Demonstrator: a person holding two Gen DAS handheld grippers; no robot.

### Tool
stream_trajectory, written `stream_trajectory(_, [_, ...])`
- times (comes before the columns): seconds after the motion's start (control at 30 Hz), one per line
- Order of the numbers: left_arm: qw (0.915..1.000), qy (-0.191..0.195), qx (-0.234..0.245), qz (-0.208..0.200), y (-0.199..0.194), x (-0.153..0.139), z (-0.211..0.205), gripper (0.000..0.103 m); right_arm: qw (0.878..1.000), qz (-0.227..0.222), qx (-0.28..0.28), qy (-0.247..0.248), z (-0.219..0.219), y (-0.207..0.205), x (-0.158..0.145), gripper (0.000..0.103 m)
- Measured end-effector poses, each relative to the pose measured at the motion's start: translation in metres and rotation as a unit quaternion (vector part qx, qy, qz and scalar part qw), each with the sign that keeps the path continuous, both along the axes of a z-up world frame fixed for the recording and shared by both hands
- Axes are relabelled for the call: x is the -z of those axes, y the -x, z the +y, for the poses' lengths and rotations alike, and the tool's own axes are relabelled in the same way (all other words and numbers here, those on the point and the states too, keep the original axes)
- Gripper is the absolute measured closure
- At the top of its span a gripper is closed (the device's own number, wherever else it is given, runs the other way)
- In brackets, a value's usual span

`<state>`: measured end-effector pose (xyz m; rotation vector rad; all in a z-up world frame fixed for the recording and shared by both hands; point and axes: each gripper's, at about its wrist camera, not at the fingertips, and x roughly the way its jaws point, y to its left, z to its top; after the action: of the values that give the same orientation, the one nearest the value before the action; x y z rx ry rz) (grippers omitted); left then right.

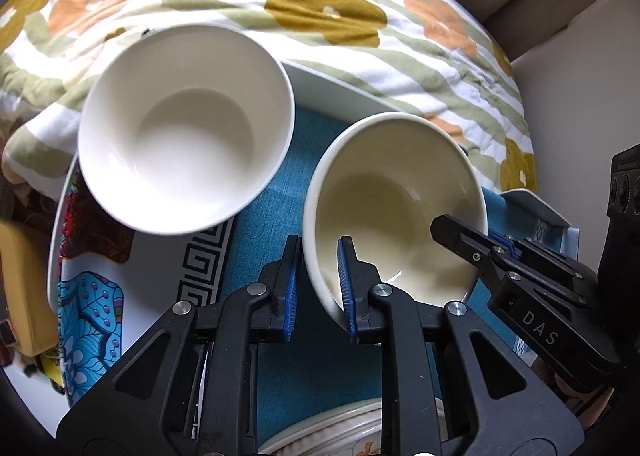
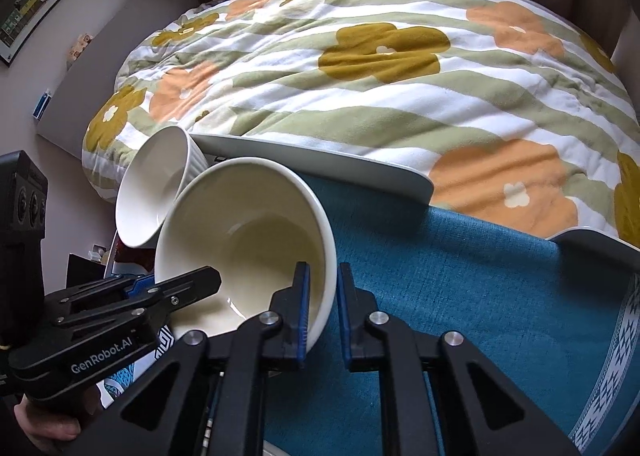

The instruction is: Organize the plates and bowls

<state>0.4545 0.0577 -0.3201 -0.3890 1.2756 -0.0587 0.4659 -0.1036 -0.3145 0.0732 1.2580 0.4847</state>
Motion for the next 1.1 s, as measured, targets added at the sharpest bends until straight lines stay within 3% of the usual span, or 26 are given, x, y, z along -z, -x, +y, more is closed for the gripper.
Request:
stream_trajectory(0.17, [0.9993,-0.013,0.016,-0.03,0.008,-0.032,-0.01,0.087,1.0,-0.022,0.014,-0.014,-0.011,0.011,-0.023,0.091])
stream_trajectory(0.37, [0.9967,-0.013,0.038,-0.071,0.031,-0.082,-0.037,0.087,0.997,-0.067,0.037,-0.029,-0.044,0.037,-0.072,0.091])
stream_trajectory(0.67, [0.9918,-0.01,0.055,-0.115,0.096,-0.14,-0.122,0.087,0.99,-0.116,0.069,-0.036,-0.124,0.105,-0.128,0.091])
stream_trajectory(0.87, [0.9898,0.0,0.068,-0.125,0.15,-0.152,-0.193,0.087,0.989,-0.126,0.079,-0.024,-0.192,0.155,-0.143,0.091])
stream_trajectory(1.1, [0.9899,0.012,0.093,-0.106,0.186,-0.138,-0.268,0.087,0.988,-0.118,0.095,-0.006,-0.26,0.197,-0.138,0.091])
